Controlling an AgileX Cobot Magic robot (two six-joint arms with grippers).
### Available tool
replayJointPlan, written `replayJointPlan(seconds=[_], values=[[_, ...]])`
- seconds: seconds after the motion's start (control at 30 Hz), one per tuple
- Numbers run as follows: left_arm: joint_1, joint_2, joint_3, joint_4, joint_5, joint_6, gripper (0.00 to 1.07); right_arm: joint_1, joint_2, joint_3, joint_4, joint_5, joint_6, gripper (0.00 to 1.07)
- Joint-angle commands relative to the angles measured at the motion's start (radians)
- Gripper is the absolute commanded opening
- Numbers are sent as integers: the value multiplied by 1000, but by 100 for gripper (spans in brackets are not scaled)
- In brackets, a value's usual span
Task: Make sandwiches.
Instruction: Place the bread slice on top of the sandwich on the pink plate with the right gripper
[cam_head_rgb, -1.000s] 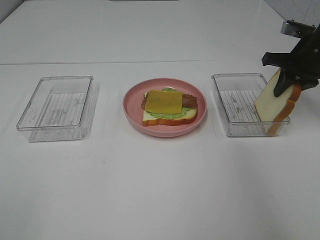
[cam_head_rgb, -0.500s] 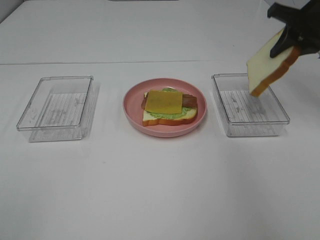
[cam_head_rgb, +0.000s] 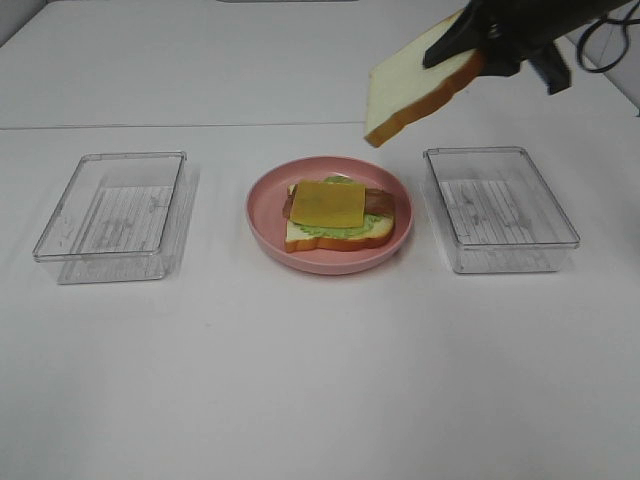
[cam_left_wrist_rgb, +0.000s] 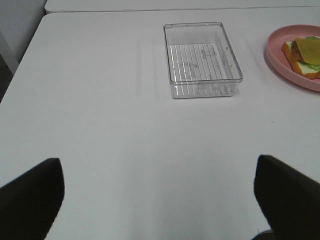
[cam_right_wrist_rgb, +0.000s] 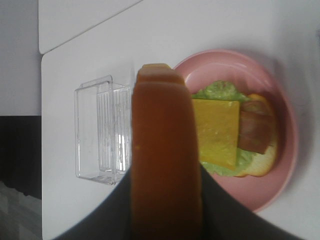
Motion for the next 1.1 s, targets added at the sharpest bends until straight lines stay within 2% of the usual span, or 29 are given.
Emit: replayJointPlan(seconds=[0.03,0.17,0.3,0.37,0.5,1.1], values=[[-2,-18,0,-2,-6,-8,98,39,40,-2,51,-43,-31,0],[-2,-18,0,-2,-6,-8,98,106,128,-2,152,-75,-90,0],[-2,-18,0,-2,-6,-8,98,120,184,-2,232,-81,-145,0],[-2,-18,0,-2,-6,-8,98,124,239,-3,320,-82,-217,0],[-2,-18,0,-2,-6,-8,98,124,271,-4,353,-82,-265,0],[-2,-18,0,-2,-6,-8,98,124,341,-4,307,-92,-279,0]])
